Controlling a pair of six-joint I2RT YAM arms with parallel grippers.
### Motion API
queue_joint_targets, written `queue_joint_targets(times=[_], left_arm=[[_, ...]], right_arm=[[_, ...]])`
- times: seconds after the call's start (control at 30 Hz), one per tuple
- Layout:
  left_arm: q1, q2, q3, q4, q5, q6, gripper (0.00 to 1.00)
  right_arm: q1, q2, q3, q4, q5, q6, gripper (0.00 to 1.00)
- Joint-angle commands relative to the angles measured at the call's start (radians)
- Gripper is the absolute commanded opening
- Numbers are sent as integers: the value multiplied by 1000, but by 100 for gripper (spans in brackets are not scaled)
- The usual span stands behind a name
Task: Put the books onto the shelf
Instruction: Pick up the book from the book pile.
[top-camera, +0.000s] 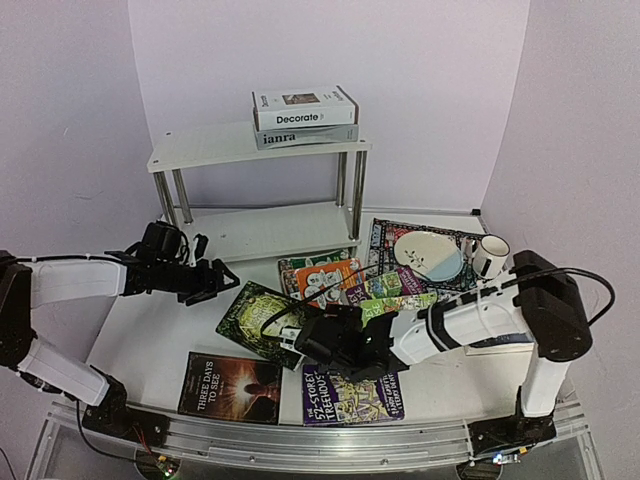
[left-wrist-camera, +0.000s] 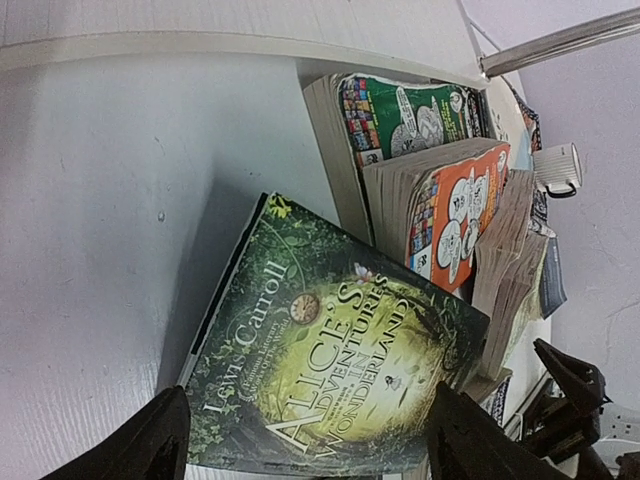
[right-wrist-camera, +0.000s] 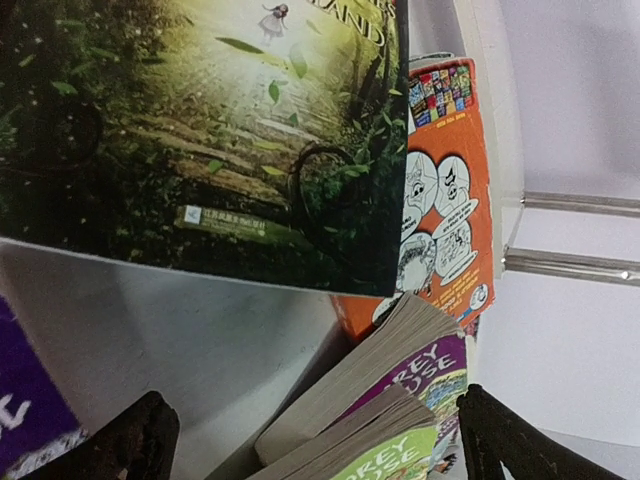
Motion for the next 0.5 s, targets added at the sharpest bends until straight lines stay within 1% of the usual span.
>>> queue_joint_targets(times=[0.0,0.07,0.2,0.27,0.33,0.4,0.47], left_arm=[[30,51,-17,52,83,6,81],[37,71,-20,67,109,3,80],[46,117,-28,94,153,-3,79],[50,151,-29,109,186,-5,78],[53,184,-26,119,219,-10,77],[53,210,-23,124,245,-11,75],[53,224,-23,140,264,-15,74]], right_arm=[[1,97,-19,231,170,-261,98],[1,128,-24,349,187,-352,98],[0,161,-36,490,147,-466,98],[1,185,-67,647,136,-580,98],[1,212,-117,863,111,-709,98],[1,238,-147,986,74,-828,98],[-2,262,-142,1030,55,-865,97]])
